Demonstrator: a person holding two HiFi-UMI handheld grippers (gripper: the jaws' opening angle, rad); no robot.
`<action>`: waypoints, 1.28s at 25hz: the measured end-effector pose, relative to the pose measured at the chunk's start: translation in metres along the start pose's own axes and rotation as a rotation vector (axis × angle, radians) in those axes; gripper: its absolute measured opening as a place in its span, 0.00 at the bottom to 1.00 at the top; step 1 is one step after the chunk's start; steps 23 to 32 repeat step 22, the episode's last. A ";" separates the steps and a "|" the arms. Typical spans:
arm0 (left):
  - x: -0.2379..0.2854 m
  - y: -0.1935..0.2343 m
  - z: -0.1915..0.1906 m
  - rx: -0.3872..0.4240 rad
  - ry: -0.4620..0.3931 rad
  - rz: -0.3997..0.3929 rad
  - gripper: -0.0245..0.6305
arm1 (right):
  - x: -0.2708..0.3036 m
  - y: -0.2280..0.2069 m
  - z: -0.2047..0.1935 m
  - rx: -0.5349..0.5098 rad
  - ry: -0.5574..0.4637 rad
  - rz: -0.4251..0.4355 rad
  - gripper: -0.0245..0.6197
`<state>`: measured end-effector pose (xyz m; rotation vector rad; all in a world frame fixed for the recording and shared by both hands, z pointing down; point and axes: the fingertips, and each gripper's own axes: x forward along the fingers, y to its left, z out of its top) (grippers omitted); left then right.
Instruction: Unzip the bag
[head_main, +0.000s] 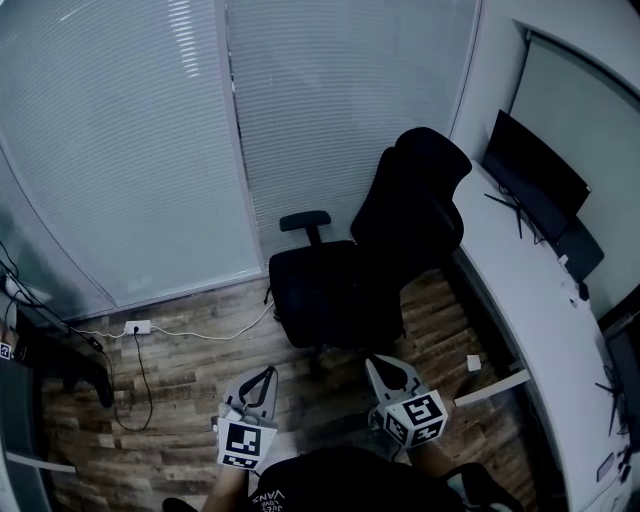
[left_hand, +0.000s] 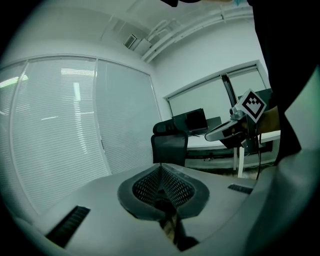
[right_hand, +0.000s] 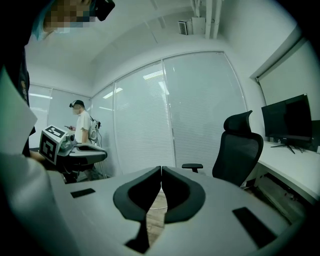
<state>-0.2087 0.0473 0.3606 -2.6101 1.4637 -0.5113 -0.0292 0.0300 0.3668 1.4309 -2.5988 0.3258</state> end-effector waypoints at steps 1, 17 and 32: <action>-0.001 0.000 -0.001 -0.001 0.000 -0.002 0.07 | 0.001 0.002 -0.001 -0.001 0.000 0.005 0.11; -0.008 -0.011 -0.013 -0.017 0.013 -0.024 0.07 | 0.001 0.018 -0.013 0.018 0.015 0.018 0.11; -0.006 -0.012 -0.014 -0.019 0.012 -0.032 0.07 | 0.004 0.017 -0.015 0.023 0.013 0.019 0.11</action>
